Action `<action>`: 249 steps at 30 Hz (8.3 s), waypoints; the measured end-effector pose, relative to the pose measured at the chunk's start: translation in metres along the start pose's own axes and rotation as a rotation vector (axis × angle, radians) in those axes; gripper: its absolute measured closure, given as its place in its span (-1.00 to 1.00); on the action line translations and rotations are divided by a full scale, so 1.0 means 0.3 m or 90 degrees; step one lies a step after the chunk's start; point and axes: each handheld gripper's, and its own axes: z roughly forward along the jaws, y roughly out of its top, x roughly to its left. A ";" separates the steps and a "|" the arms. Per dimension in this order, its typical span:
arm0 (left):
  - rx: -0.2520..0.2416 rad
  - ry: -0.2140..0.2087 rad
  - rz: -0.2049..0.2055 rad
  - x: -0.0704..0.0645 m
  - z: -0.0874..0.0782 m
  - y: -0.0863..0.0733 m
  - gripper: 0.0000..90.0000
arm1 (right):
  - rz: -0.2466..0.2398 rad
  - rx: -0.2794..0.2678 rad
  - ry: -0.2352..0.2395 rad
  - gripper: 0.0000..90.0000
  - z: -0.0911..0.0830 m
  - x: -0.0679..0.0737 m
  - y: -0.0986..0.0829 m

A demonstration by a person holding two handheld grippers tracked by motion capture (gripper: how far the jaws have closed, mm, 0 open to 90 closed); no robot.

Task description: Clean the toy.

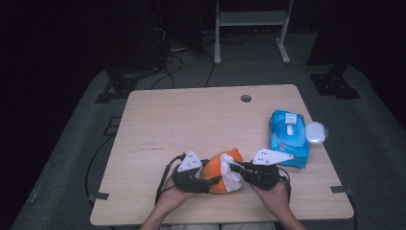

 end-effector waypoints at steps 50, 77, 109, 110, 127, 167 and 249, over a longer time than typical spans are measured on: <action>0.010 -0.006 0.098 -0.070 0.016 0.006 -0.25 | 0.039 -0.040 -0.030 0.87 -0.033 -0.064 -0.031; 0.003 -0.032 0.155 -0.124 0.032 0.004 -0.30 | 0.048 -0.043 -0.014 0.87 -0.041 -0.064 -0.020; 0.008 -0.076 0.097 -0.102 0.037 0.002 -0.42 | 0.072 -0.010 -0.025 0.88 -0.056 -0.118 -0.045; 0.011 -0.078 0.101 -0.103 0.038 0.003 -0.42 | 0.073 -0.011 -0.025 0.88 -0.057 -0.112 -0.040; 0.009 -0.080 0.083 -0.098 0.047 -0.002 -0.51 | 0.048 -0.022 0.017 0.88 -0.044 -0.052 -0.021; -0.031 -0.068 0.059 -0.100 0.011 0.044 -0.56 | 0.047 -0.026 0.011 0.87 -0.028 -0.048 -0.041; -0.052 -0.034 0.037 -0.061 -0.033 0.045 -0.15 | 0.054 -0.075 0.011 0.88 -0.052 -0.027 -0.014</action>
